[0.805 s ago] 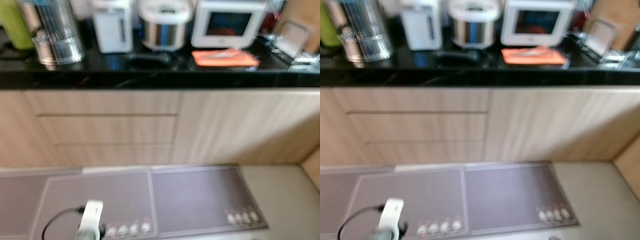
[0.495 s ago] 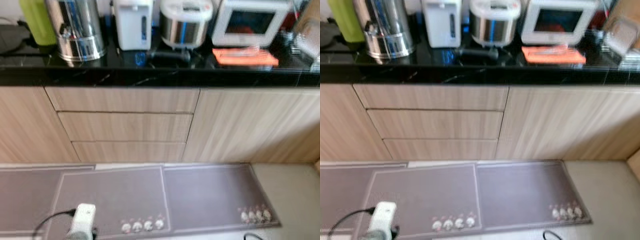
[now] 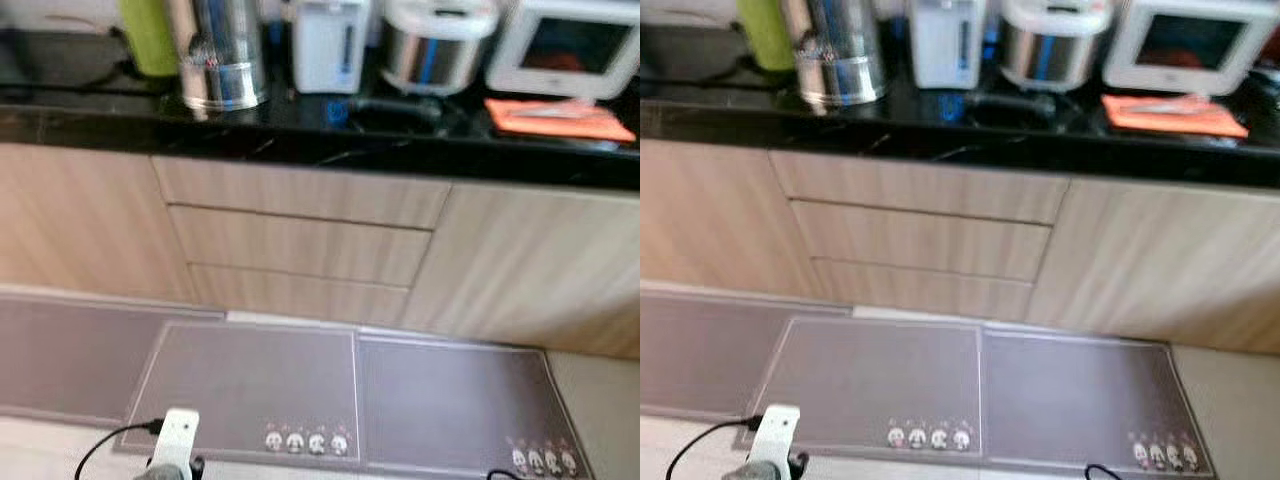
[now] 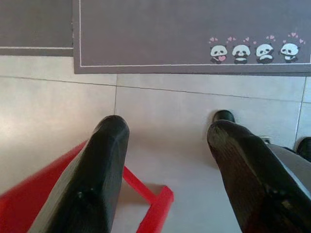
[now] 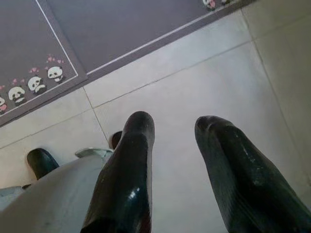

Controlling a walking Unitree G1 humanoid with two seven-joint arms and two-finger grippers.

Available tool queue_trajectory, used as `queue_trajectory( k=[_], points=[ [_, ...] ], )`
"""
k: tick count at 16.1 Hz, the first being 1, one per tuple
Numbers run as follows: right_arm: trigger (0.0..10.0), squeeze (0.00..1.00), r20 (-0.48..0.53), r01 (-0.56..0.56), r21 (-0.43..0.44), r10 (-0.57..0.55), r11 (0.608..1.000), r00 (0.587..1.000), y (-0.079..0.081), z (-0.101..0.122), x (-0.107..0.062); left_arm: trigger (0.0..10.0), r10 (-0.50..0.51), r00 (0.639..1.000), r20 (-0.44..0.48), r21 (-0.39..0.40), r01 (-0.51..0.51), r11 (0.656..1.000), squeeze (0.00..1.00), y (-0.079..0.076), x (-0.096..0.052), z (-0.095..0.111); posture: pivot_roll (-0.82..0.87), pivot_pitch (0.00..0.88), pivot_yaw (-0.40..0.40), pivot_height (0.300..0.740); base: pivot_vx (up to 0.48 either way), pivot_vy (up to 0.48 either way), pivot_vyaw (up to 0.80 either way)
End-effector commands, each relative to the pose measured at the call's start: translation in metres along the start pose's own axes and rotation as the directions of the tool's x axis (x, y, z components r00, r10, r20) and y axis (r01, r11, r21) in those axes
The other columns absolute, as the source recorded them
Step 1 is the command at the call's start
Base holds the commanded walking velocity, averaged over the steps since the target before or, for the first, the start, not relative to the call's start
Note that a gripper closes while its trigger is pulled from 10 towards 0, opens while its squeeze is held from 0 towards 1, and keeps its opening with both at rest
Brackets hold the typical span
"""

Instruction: Kitchen organization

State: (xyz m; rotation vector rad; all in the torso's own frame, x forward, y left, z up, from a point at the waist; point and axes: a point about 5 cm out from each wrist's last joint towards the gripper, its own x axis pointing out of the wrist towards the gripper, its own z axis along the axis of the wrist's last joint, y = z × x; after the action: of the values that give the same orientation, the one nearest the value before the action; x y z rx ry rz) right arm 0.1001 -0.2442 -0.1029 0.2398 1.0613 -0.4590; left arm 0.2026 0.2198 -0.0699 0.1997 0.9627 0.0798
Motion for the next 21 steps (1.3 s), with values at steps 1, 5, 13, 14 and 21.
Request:
queue_trajectory(
  k=[1,5,13,14,21],
  points=[
    [10.0,0.0,-0.007,0.016,0.021,-0.015,1.0,1.0,-0.005,-0.0044,-0.0012,10.0,-0.006,1.0,0.006,0.016,0.006,1.0,0.0,-0.0006,0.0003,0.0023,0.03,0.0,-0.055,0.74,0.0,0.0,0.0],
    [10.0,0.0,-0.003,0.022,0.03,-0.022,0.999,1.0,-0.005,-0.0058,-0.0016,10.0,-0.025,1.0,0.003,0.046,0.025,0.999,0.0,-0.0032,0.0003,0.0021,0.02,0.0,-0.055,0.74,0.0,0.0,0.0],
    [10.0,0.0,0.01,0.04,0.08,-0.041,0.996,0.999,-0.0052,-0.0053,-0.0017,10.0,-0.03,1.0,0.006,0.087,0.029,0.996,0.0,-0.0058,0.0006,0.0046,0.02,0.0,-0.053,0.74,0.0,0.0,0.0],
    [10.0,0.0,0.01,0.04,0.081,-0.041,0.996,0.999,-0.0052,-0.0053,-0.0017,10.0,-0.03,1.0,0.005,0.089,0.029,0.996,0.0,-0.006,0.0006,0.0043,0.02,0.0,-0.052,0.74,0.0,0.0,0.0],
    [10.0,0.0,0.005,0.042,0.074,-0.043,0.996,0.999,-0.0071,-0.004,-0.0015,10.0,-0.031,1.0,-0.002,0.093,0.031,0.995,0.0,-0.0082,0.0007,0.0044,0.02,0.0,-0.064,0.74,0.079,0.0,0.0]
  ],
)
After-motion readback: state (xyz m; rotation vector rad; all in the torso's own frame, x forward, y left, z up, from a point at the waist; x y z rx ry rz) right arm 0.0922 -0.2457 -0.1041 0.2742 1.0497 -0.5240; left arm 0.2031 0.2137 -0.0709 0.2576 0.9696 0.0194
